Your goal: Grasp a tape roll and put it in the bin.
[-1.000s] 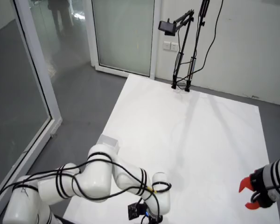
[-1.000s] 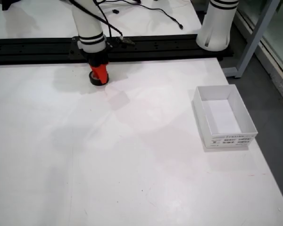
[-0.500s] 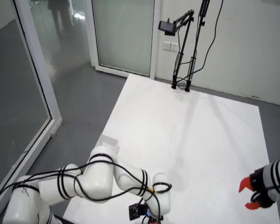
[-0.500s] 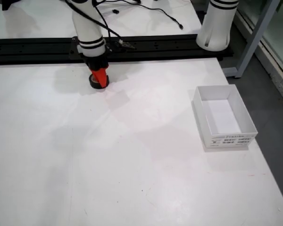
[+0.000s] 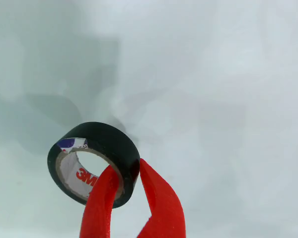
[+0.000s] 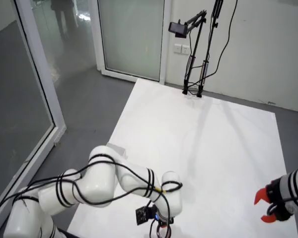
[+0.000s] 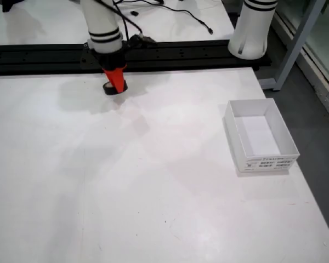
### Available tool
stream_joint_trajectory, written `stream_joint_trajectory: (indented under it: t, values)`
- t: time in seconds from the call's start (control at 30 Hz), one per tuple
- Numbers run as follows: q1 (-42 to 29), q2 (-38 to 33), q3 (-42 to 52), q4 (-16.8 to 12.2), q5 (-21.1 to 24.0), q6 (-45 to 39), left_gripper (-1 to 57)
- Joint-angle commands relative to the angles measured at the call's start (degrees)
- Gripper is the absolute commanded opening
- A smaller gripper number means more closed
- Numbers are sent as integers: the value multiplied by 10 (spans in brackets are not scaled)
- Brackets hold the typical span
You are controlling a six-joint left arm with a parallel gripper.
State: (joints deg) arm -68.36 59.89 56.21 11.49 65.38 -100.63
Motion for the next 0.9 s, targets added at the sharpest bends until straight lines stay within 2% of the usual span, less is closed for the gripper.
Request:
stream_joint_trajectory:
  t: [0.03, 0.27, 0.5, 0.67, 0.9]
  values:
    - [89, -275, 210, 17, 60, 0, -7]
    - [170, -357, 296, 13, 63, 1, -7]
    - [249, -368, 299, 24, 68, 2, -7]
    - [297, -376, 302, 49, 69, 6, -8]
    - [373, -365, 303, 57, 67, 77, -8]
